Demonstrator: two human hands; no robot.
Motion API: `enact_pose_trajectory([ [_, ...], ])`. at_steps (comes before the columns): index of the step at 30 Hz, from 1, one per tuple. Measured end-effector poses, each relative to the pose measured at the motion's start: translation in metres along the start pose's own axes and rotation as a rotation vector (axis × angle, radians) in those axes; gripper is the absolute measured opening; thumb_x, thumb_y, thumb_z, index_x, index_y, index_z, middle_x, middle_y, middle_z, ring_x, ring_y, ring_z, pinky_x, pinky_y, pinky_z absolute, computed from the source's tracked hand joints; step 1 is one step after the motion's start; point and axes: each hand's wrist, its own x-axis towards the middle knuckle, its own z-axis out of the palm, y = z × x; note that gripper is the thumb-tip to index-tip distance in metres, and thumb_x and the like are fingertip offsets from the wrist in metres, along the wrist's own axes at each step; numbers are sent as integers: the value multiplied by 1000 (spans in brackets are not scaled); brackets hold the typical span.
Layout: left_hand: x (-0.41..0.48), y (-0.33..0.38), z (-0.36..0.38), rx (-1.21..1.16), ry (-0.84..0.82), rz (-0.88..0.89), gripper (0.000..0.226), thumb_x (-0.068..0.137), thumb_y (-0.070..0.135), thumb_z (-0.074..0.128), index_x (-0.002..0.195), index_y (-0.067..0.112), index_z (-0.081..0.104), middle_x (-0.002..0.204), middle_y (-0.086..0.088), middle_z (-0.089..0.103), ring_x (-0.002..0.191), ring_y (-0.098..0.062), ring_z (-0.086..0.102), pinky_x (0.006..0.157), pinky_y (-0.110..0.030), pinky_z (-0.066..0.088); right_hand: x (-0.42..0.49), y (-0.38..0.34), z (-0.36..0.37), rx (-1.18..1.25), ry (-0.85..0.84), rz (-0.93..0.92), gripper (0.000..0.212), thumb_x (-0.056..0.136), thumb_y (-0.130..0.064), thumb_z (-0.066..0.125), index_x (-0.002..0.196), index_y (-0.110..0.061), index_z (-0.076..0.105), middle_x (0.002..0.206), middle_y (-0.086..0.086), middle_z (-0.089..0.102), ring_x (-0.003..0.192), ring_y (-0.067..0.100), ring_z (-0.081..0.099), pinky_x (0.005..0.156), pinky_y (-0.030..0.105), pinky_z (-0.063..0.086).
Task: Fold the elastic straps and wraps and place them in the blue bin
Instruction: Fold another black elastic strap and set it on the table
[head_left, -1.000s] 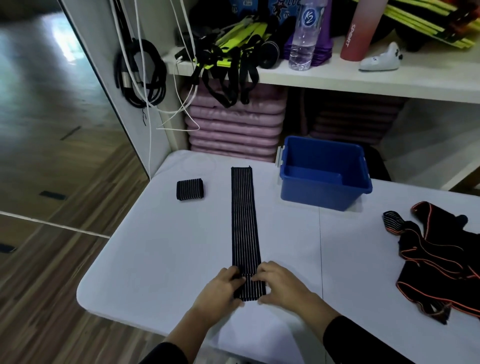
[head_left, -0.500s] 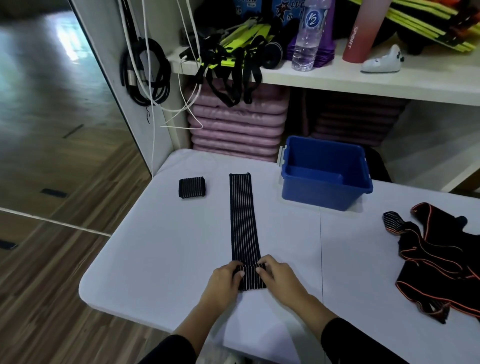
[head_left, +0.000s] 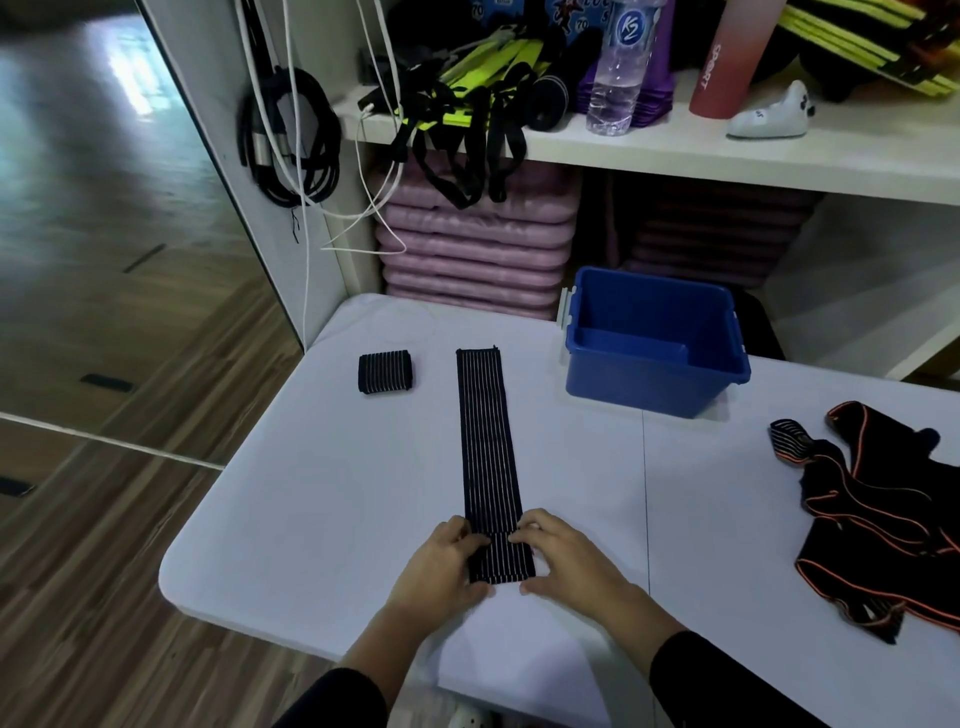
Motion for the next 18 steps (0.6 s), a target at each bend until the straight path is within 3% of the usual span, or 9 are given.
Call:
enact_pose_trajectory([
  [4,3,-2,-1,51,-7,30,54,76,35,65,127,18,55,119,2,50,111,-13,48,95,-26,44,4,-1,-1,-74,2,-36,49,78,-30,67,125,-19,55,114,-6,52,104,7,47,88,22,43],
  [8,4,2,-11,-83,63,5,43,80,41,50,114,18,61,104,2,60,100,-13,54,83,-23,45,6,-8,-10,82,66,67,29,82,-33,58,111,-27,57,94,-10,56,88,5,48,80,22,44],
  [12,8,4,-11,-192,112,-180,29,92,36,46,114,20,56,88,-4,61,81,-17,57,69,-24,43,15,-15,-6,210,70,198,22,92,-36,52,111,-24,49,67,-11,52,62,-1,48,74,26,48],
  [13,9,5,-9,-195,112,-201,30,93,34,47,118,20,55,89,-4,61,81,-17,58,68,-23,43,16,-16,-2,200,84,220,24,92,-34,52,113,-22,49,70,-11,52,62,-1,48,76,26,49],
  [16,7,8,-4,-147,127,-204,40,92,30,52,130,20,49,105,-2,53,90,-17,58,79,-23,47,16,-17,6,128,167,239,34,91,-26,55,124,-21,46,107,-5,49,76,8,50,80,25,48],
  [18,6,8,-3,-123,159,-182,44,89,27,57,131,21,47,111,0,45,93,-16,56,83,-23,47,14,-17,7,122,166,152,36,91,-19,56,125,-26,47,114,-8,44,73,7,49,76,23,49],
])
